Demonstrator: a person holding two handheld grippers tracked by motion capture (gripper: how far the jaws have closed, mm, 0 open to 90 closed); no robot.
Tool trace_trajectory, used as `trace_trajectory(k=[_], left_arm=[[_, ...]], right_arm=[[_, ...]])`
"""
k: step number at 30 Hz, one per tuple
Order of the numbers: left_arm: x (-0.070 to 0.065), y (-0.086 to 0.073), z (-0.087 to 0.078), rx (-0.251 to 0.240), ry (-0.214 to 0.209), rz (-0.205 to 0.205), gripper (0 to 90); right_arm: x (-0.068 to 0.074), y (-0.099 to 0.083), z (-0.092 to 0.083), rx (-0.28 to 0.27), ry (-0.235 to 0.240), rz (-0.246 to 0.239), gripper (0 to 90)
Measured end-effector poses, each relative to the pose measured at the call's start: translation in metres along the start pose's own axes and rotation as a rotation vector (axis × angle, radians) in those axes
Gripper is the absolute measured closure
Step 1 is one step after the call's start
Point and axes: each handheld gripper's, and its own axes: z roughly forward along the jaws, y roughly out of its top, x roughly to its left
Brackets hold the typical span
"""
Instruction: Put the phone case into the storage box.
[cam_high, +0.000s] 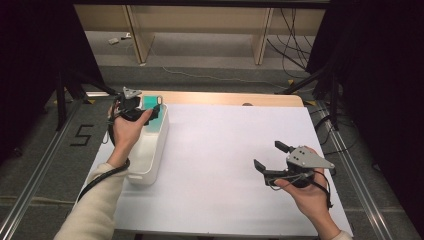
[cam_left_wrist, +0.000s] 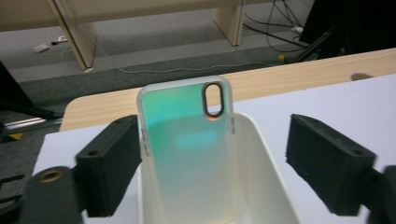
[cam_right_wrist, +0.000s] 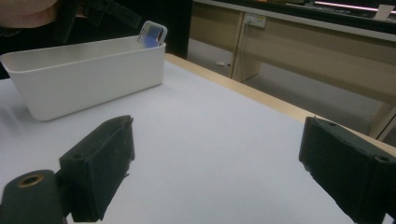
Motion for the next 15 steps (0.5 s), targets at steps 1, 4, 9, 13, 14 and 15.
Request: trace_trajectory(k=[1, 4, 9, 13, 14, 15], left_arm=[[-0.001, 0.001, -0.003, -0.005, -0.003, 0.005, 14.9], [-0.003, 0.001, -0.008, -0.005, -0.032, 0.026, 12.0], [-0.006, 0.001, -0.018, -0.017, -0.057, 0.036, 4.4], [-0.007, 0.000, -0.024, -0.023, -0.066, 0.045, 0.0], [-0.007, -0.001, -0.026, -0.026, -0.068, 0.051, 0.0], [-0.007, -0.001, -0.027, -0.029, -0.071, 0.051, 0.0]], right_arm=[[0.000, 0.000, 0.000, 0.000, -0.001, 0.000, 11.3], [0.000, 0.000, -0.001, 0.004, -0.003, -0.003, 11.3], [0.000, 0.000, 0.000, -0.006, -0.007, -0.001, 11.3], [0.000, 0.001, 0.000, -0.007, -0.008, 0.001, 11.3], [0.000, 0.000, 0.000, -0.007, -0.008, 0.000, 11.3], [0.000, 0.000, 0.000, -0.007, -0.007, 0.002, 11.3]])
